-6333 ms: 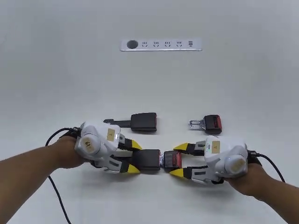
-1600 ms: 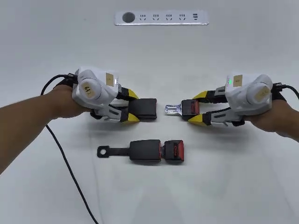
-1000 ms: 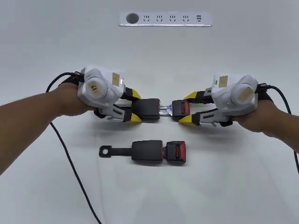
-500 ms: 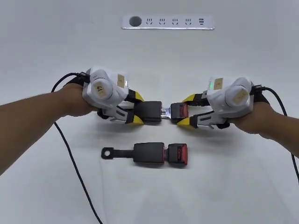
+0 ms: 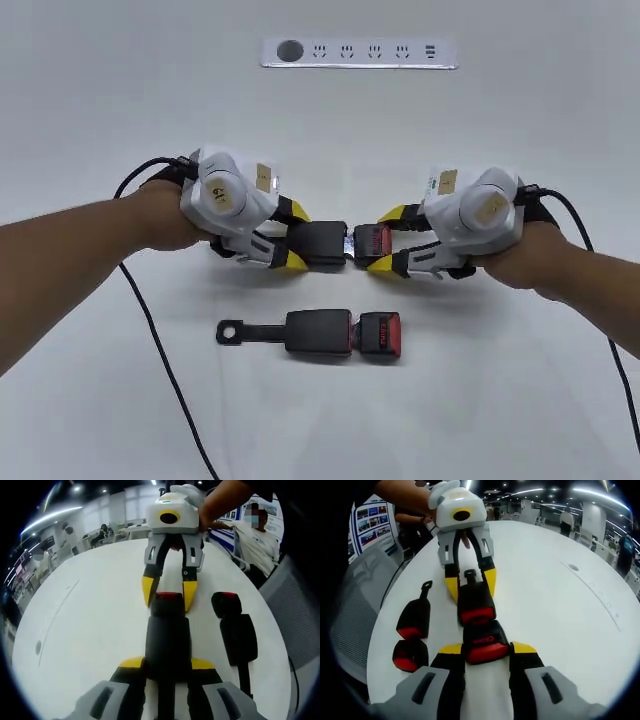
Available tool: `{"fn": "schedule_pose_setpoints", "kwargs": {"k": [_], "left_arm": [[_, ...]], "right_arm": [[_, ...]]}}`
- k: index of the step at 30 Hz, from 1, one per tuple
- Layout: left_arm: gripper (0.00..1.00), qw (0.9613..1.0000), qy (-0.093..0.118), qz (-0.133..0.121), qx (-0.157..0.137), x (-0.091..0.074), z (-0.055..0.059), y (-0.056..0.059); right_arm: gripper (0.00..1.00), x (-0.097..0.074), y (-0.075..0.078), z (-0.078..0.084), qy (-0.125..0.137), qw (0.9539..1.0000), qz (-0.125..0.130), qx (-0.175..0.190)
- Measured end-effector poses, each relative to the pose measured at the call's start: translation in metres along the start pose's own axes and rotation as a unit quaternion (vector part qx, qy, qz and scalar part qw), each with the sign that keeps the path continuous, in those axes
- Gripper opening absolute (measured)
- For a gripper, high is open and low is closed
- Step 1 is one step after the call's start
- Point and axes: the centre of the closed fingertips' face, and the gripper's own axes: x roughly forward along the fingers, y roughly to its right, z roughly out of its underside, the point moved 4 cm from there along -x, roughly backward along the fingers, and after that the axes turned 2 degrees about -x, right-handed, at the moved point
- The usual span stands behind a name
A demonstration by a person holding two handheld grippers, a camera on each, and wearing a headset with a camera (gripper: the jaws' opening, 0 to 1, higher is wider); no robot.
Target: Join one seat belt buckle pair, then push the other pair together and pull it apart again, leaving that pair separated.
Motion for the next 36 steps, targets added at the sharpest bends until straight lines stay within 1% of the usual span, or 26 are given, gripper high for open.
{"fn": "schedule_pose_setpoints", "kwargs": {"k": [2,4,7,8,13,15,18,24,30,36], "left_arm": [[0.32,1.0,-0.005,-0.001,-0.002,0.0,-0.0011,0.0012],[0.32,0.9999,-0.011,0.001,-0.001,-0.0002,-0.0009,0.0017],[0.32,0.9999,-0.01,0.001,-0.004,-0.0004,0.0004,0.0018],[0.32,0.9999,-0.01,0.001,-0.006,-0.0004,0.0004,0.0022],[0.32,0.9999,-0.014,0.0,-0.008,0.0002,0.0015,0.0017],[0.32,0.9998,-0.013,-0.001,-0.016,0.0002,0.0023,0.0016],[0.32,0.9997,-0.012,-0.003,-0.02,0.0004,0.0039,0.0008],[0.32,0.9997,-0.014,-0.002,-0.02,0.0004,0.0048,0.0],[0.32,0.9997,-0.019,-0.001,-0.017,0.0002,0.0033,0.0007],[0.33,0.9997,-0.023,0.002,-0.01,0.0002,0.0034,0.0001]], "right_arm": [[0.32,0.0014,-0.0012,-0.0023,-0.002,1.0,0.004,0.006],[0.32,0.0021,-0.0028,-0.0038,-0.011,0.9998,0.013,0.014],[0.33,0.0026,-0.0019,-0.0039,-0.015,0.9996,0.018,0.017],[0.33,0.0021,-0.004,-0.0047,-0.016,0.9996,0.018,0.017],[0.33,0.0028,-0.0036,-0.0069,-0.027,0.9993,0.02,0.015],[0.33,0.0031,-0.0035,-0.0068,-0.027,0.9993,0.021,0.015],[0.33,0.0031,-0.0037,-0.0069,-0.029,0.9992,0.023,0.015],[0.33,0.0047,-0.004,-0.0086,-0.036,0.9988,0.028,0.014],[0.33,0.0059,-0.0046,-0.0082,-0.039,0.9986,0.033,0.014],[0.33,0.0072,-0.0055,-0.0083,-0.043,0.9984,0.035,0.009]]}}
